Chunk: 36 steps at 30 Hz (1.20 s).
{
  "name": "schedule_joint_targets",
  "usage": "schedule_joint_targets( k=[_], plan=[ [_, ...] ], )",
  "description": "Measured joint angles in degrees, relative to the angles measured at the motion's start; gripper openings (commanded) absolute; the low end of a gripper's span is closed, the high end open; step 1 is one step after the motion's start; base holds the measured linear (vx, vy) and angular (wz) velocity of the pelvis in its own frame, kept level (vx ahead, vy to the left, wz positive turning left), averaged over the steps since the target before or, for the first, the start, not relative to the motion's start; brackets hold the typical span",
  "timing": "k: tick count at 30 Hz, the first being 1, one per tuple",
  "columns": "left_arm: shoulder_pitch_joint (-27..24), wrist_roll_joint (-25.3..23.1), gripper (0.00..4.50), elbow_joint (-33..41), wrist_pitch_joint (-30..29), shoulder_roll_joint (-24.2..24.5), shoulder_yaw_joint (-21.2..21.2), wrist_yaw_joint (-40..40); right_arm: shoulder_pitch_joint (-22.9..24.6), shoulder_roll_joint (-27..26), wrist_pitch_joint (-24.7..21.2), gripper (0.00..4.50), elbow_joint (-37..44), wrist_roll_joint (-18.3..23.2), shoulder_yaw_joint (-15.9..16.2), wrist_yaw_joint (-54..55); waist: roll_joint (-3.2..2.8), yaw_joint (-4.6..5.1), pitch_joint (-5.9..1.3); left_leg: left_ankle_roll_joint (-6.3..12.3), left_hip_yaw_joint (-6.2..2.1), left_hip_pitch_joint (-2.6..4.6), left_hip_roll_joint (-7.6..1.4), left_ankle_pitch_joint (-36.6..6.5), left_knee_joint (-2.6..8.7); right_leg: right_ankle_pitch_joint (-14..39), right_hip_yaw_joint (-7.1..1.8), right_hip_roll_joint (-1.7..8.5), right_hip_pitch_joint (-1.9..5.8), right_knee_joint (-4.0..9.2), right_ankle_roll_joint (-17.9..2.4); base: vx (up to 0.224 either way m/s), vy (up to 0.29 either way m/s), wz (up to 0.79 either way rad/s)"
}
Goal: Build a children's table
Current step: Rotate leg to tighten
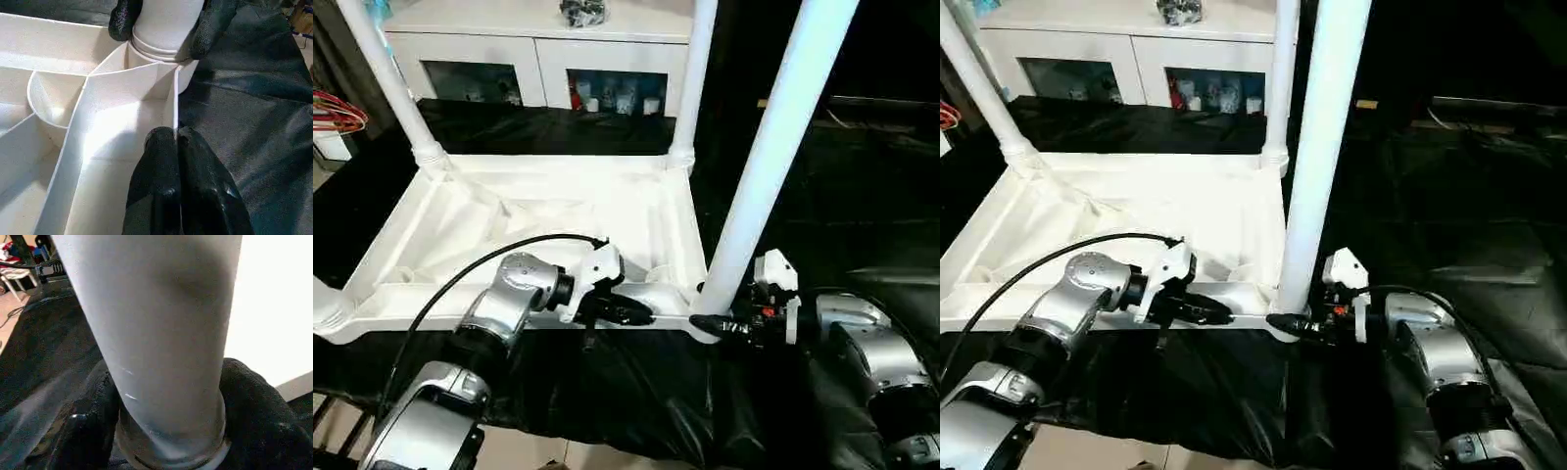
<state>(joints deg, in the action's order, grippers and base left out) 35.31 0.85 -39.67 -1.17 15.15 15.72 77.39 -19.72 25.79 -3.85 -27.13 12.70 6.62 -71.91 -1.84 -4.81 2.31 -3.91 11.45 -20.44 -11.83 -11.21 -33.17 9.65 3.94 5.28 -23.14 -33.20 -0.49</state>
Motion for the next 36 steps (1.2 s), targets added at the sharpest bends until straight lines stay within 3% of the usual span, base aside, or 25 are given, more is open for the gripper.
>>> schedule_joint_targets(
  k=[4,7,10,19,20,28,36],
  plan=[
    [0.0,-0.3,0.0,-0.2,-0.1,-0.5,-0.1,-1.8,0.2,-1.3,0.3,2.67,-0.5,-0.1,-0.5,2.0,0.07,-0.05,-0.05,-0.01,0.0,0.08,0.0,0.0,0.01,0.0,-0.01,0.0,0.06,-0.02,0.0,0.0,0.0,0.0],
    [0.6,-1.7,0.0,-1.7,-0.2,-2.1,-1.3,-8.2,-0.9,-5.1,1.6,2.66,-3.7,-1.3,-2.9,11.1,0.22,0.43,-0.14,-0.04,0.0,0.36,0.01,0.0,-0.07,0.0,-0.03,0.0,0.25,-0.08,0.0,0.0,0.0,0.0],
    [3.5,-3.6,0.0,-5.8,-1.2,-5.9,-2.2,-17.9,-4.8,-10.3,2.6,2.66,-9.9,-2.9,-5.8,26.2,0.24,1.67,-0.13,-0.05,-0.02,0.37,0.1,0.0,-0.1,0.1,-0.11,0.02,0.29,0.06,0.2,0.0,0.0,0.0],
    [5.9,-4.9,0.0,-10.5,-0.2,-9.7,-2.6,-27.2,-7.8,-17.2,3.8,2.65,-14.2,-4.4,-9.2,43.8,0.37,2.28,-0.15,-0.04,-0.15,0.37,0.16,0.0,-0.02,0.1,-0.08,0.02,0.33,0.08,0.2,0.0,0.0,0.0],
    [5.9,-5.0,0.0,-10.6,0.1,-9.7,-2.6,-27.2,-7.8,-17.5,4.5,3.2,-14.5,-4.6,-9.2,44.3,0.37,2.34,-0.15,-0.04,-0.15,0.37,0.16,0.0,-0.03,0.1,-0.09,0.02,0.33,0.09,0.2,0.0,0.0,0.0],
    [5.9,-5.6,0.0,-10.6,1.4,-9.8,-2.2,-26.8,-7.6,-17.1,6.2,3.87,-14.7,-5.5,-8.8,43.6,0.38,2.55,-0.13,-0.04,-0.12,0.32,0.18,0.0,-0.04,0.1,-0.14,0.03,0.32,0.09,0.2,0.0,0.0,0.0],
    [6.3,-6.1,0.0,-10.7,3.6,-11.5,-0.8,-26.1,-1.2,-6.9,5.9,3.87,-6.7,-3.1,-8.6,30.5,-0.01,0.7,-0.15,0.0,0.01,-0.1,0.14,0.0,0.02,0.0,-0.24,0.07,0.26,0.05,0.0,0.0,0.0,0.0]
  ],
)
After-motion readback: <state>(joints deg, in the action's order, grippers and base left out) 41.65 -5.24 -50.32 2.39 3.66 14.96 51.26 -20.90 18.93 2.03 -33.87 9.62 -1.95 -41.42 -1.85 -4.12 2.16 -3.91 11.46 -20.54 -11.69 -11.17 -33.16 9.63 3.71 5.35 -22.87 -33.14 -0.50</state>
